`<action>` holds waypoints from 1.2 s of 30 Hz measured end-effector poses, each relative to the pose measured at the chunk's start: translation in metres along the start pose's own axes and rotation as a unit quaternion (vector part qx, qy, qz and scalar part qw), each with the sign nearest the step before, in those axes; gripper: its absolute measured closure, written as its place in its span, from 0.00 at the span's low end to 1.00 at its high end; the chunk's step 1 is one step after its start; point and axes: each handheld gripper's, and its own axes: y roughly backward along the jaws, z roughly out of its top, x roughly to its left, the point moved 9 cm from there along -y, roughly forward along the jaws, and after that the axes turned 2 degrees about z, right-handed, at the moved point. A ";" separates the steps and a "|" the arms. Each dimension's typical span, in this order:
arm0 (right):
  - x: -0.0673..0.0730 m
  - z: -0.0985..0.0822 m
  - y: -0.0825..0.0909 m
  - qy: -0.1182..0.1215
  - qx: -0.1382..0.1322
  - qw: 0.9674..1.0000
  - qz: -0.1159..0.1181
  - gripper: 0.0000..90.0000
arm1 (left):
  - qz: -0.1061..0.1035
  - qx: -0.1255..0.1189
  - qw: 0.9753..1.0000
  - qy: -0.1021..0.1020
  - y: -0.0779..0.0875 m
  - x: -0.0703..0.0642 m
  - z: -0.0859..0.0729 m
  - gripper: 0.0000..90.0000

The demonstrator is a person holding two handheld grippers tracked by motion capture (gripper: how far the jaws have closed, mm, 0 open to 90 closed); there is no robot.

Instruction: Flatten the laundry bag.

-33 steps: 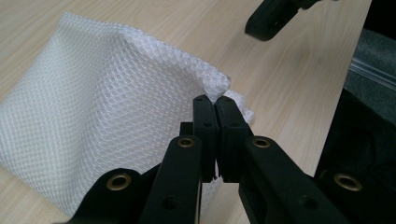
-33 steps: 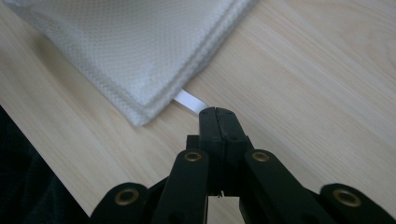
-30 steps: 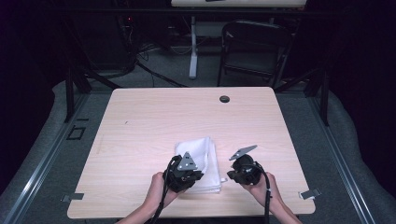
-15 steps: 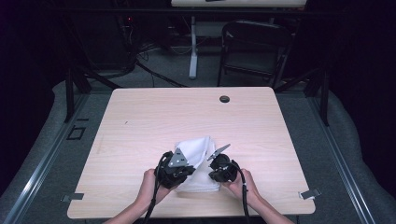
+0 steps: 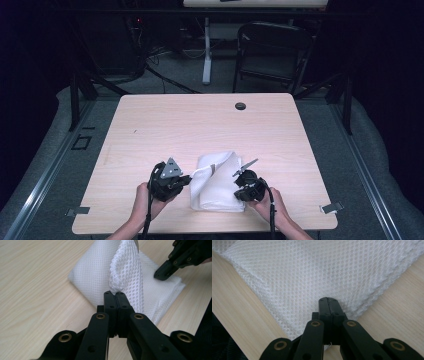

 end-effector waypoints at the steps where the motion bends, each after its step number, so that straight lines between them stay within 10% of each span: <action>1: 0.001 0.001 0.001 0.001 -0.003 1.000 0.003 1.00 | 0.001 0.002 1.000 0.000 0.001 0.001 -0.001 1.00; 9: -0.006 0.012 0.037 0.005 -0.068 0.998 0.003 1.00 | 0.017 0.007 1.000 0.015 0.007 0.012 -0.011 1.00; 17: -0.023 0.019 0.035 -0.005 -0.079 0.996 -0.032 1.00 | 0.033 0.020 0.999 0.032 0.015 0.026 -0.026 1.00; 36: -0.026 0.011 0.002 0.003 -0.020 1.000 -0.018 1.00 | 0.049 0.046 0.997 0.042 0.018 0.041 -0.043 1.00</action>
